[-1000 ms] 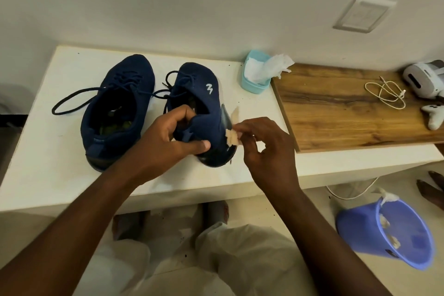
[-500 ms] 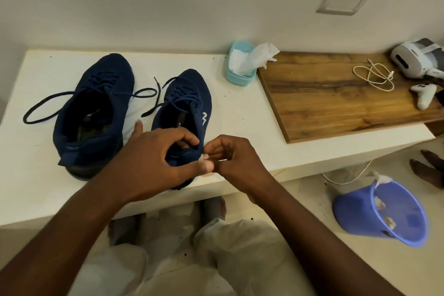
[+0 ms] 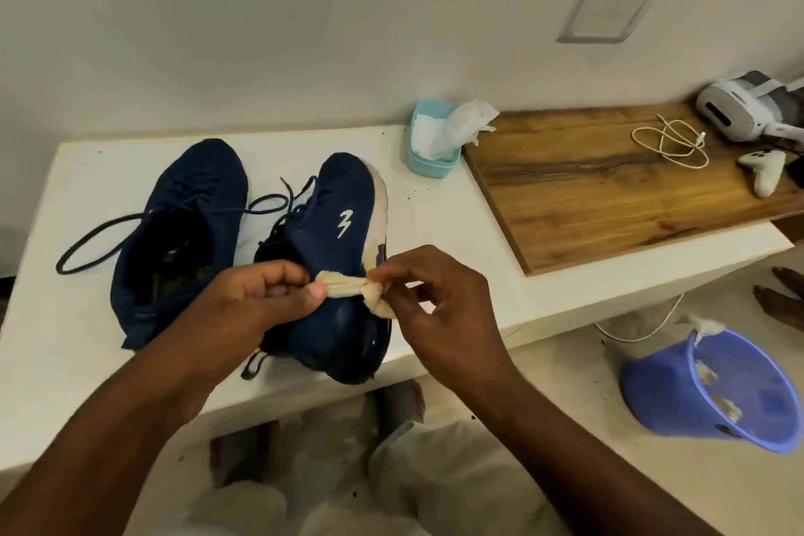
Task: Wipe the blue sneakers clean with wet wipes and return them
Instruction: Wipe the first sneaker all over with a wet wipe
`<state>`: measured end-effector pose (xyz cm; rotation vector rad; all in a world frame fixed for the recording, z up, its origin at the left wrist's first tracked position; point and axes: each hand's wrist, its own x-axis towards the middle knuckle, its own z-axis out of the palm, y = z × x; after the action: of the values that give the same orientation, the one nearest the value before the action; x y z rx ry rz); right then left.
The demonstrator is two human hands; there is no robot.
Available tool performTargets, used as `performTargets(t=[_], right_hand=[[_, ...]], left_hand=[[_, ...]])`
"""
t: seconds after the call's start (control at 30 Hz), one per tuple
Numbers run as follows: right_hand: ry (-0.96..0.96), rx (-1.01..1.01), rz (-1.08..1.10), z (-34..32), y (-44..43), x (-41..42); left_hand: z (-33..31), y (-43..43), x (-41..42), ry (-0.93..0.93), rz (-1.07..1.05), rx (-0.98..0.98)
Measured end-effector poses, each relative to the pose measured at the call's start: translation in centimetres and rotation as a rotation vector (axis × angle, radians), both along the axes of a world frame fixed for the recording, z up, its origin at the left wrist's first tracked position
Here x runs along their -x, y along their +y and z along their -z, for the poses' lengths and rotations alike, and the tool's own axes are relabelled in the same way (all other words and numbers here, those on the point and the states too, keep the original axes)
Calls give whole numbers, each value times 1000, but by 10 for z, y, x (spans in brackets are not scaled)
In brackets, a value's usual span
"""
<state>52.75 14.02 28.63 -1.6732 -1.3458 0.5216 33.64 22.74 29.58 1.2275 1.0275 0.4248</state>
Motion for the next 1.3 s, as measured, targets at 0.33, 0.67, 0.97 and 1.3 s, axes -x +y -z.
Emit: performTargets(t=[0.33, 0.67, 0.97, 1.3], right_hand=[[-463, 84, -424, -3, -10, 32], [-71, 58, -15, 13, 62, -15], [-70, 11, 52, 3, 153, -27], [-275, 230, -88, -10, 50, -3]], left_hand=[[12, 7, -11, 313, -144, 51], [24, 5, -15, 213, -120, -159], [27, 8, -14, 126, -177, -104], [25, 14, -19, -6, -396, 31]])
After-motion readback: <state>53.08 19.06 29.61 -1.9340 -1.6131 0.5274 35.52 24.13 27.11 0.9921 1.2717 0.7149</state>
